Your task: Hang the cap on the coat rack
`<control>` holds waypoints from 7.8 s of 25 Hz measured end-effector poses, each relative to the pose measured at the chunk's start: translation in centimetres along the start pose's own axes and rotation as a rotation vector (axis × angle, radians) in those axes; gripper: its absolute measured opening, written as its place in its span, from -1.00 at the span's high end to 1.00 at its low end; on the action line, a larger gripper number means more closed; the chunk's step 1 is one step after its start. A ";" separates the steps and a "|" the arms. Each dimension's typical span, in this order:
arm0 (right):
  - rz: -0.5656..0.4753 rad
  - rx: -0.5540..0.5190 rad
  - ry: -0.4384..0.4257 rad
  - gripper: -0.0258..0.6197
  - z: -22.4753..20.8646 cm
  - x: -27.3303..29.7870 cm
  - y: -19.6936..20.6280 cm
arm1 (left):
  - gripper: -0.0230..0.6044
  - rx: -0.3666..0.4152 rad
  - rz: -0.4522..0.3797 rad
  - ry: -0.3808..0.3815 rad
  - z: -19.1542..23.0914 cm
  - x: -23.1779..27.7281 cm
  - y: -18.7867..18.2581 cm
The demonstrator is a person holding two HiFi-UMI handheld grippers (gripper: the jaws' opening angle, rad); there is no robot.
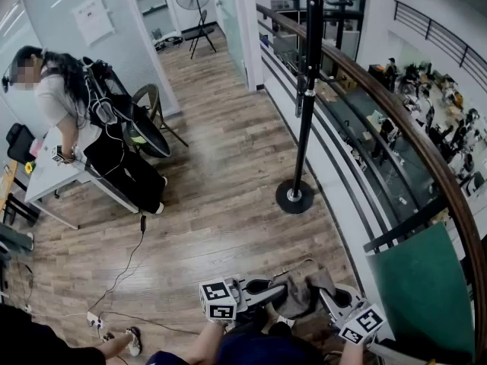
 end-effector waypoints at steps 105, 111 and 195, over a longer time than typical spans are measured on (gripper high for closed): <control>-0.016 -0.017 0.436 0.81 -25.5 32.1 -17.9 | 0.86 0.033 0.155 0.399 38.2 10.1 -32.5; -0.082 -0.029 0.297 0.81 -25.1 30.3 -19.6 | 0.86 0.063 0.120 0.534 36.8 10.3 -33.6; -0.214 0.002 0.564 -0.42 -37.7 29.4 -21.4 | -0.33 0.313 0.116 -0.087 43.1 16.8 -36.7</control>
Point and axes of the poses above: the fingertips, and each gripper's own axes: x forward along the fingers, z to its left, y out of its underside, the point moved 10 cm from there along -x, backward along the fingers, and after that the axes turned 1 degree about -x, right-handed, at the moved point
